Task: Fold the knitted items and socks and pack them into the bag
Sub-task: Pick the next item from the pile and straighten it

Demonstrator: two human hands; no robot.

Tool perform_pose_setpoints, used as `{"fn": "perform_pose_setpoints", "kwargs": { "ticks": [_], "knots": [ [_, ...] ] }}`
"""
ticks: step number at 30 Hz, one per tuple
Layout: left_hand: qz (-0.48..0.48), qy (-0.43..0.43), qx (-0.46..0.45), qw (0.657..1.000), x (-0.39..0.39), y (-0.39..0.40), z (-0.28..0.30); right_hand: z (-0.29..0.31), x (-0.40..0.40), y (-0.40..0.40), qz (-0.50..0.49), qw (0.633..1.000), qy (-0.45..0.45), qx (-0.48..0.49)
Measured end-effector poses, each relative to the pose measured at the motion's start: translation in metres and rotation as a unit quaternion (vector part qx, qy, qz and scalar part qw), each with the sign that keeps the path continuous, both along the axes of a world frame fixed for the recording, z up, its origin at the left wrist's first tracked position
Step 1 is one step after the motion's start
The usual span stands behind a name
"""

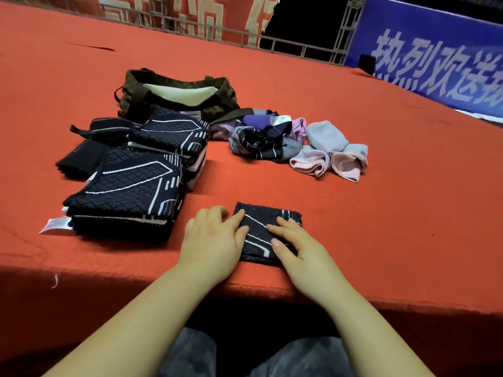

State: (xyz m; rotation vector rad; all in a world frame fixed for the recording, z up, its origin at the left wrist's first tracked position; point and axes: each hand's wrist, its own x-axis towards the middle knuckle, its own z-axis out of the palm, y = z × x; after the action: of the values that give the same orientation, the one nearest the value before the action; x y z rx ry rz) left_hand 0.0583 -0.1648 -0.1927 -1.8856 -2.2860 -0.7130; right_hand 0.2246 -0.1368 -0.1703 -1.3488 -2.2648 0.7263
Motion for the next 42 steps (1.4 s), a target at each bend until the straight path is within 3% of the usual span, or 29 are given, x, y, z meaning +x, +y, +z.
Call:
{"fn": "perform_pose_setpoints", "kwargs": {
  "ticks": [5,10,14,17,25,34,42],
  "knots": [
    [-0.05,0.057,0.024,0.997,0.003,0.0,0.008,-0.003,0.003,-0.009,-0.177,0.98,-0.087,0.0],
    [-0.005,-0.103,-0.06,0.993,0.006,-0.002,0.018,0.001,-0.002,-0.007,-0.228,0.974,-0.001,-0.013],
    [-0.015,-0.122,-0.192,0.974,0.001,0.009,0.036,0.006,-0.004,-0.01,-0.197,0.972,0.125,-0.015],
    [-0.023,-0.152,-0.222,0.963,-0.001,0.013,0.045,0.009,-0.005,-0.014,-0.178,0.964,0.195,-0.022],
    [-0.034,-0.173,-0.097,0.98,-0.006,0.004,0.071,0.019,-0.011,0.0,-0.126,0.939,0.318,-0.016],
    [-0.043,-0.103,-0.054,0.992,-0.084,0.007,0.133,0.068,-0.08,0.033,-0.024,0.96,0.275,0.037],
    [-0.034,-0.175,-0.093,0.98,-0.169,0.039,0.154,0.091,-0.155,0.069,0.019,0.972,0.23,0.045]
  ]
}}
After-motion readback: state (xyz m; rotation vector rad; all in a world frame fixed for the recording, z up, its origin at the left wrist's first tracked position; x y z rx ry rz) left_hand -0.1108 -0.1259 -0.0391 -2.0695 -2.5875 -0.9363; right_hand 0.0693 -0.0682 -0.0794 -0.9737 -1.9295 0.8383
